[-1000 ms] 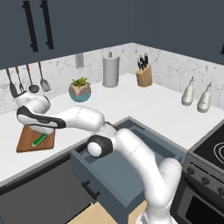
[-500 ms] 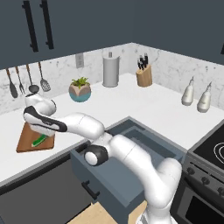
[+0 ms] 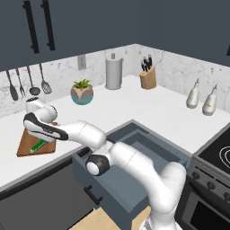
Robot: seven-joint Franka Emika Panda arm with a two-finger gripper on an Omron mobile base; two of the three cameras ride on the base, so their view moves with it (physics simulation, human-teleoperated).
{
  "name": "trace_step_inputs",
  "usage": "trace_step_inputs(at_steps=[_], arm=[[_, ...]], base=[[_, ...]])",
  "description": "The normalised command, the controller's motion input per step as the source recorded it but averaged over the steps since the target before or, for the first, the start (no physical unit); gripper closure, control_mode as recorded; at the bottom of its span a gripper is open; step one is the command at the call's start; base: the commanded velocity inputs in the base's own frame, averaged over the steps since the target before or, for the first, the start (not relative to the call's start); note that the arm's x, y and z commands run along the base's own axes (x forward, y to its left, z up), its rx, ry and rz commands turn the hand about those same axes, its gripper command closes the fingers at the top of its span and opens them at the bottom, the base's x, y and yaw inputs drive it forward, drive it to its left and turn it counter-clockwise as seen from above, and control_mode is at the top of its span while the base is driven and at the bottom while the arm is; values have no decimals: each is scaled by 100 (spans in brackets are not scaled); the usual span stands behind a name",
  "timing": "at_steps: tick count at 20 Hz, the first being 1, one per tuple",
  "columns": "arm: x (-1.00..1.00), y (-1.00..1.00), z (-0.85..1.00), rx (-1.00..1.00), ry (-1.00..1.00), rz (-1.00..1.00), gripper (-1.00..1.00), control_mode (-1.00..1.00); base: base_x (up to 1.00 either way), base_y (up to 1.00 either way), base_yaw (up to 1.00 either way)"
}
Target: Pick up the knife from the drawer and place it on the cutting board. Then place the meat from the plate to the cutting board.
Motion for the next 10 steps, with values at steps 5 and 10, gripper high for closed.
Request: trace_step_inputs(at_steps=[5,10], arm=[[49,47,-11,0,12,4,100,-100],[60,67,-29,0,16,2,100,-100]], base=[[0,0,0],[0,0,0]])
